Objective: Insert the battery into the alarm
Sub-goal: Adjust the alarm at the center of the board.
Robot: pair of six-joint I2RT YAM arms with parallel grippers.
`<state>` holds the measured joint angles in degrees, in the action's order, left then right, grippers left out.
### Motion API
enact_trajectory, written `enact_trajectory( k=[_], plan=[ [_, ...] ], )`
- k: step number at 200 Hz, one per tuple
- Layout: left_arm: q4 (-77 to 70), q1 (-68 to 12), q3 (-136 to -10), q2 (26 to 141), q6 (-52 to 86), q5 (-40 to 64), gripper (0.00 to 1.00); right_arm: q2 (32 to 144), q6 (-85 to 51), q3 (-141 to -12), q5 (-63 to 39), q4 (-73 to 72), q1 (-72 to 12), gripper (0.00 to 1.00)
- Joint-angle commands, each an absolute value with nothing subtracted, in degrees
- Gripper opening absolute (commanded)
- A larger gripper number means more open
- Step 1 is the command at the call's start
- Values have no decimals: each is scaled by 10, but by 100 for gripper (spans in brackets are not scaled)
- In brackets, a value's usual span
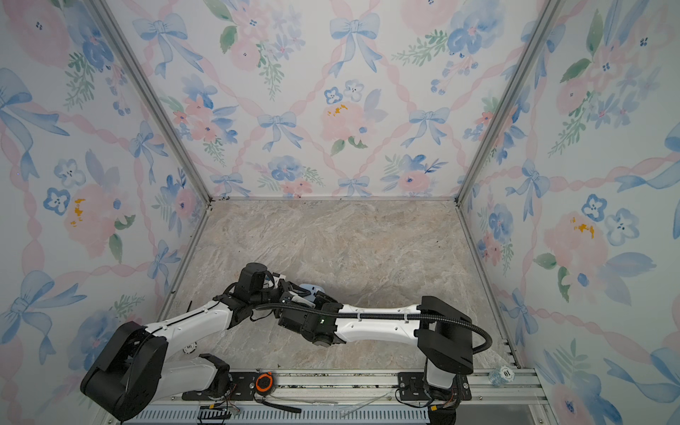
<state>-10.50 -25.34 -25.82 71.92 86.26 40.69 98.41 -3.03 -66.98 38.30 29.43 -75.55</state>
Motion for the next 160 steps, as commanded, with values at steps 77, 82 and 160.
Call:
enact_trajectory(
  k=[77,82,160],
  plan=[
    [-118,-255,-277,700,862,457,0,983,-7,-670,454,269,-774,27],
    [-119,-255,-278,700,862,457,0,981,-6,-668,452,267,-775,24],
    [-125,-250,-283,701,843,460,41,931,-19,-630,427,234,-770,0]
  ],
)
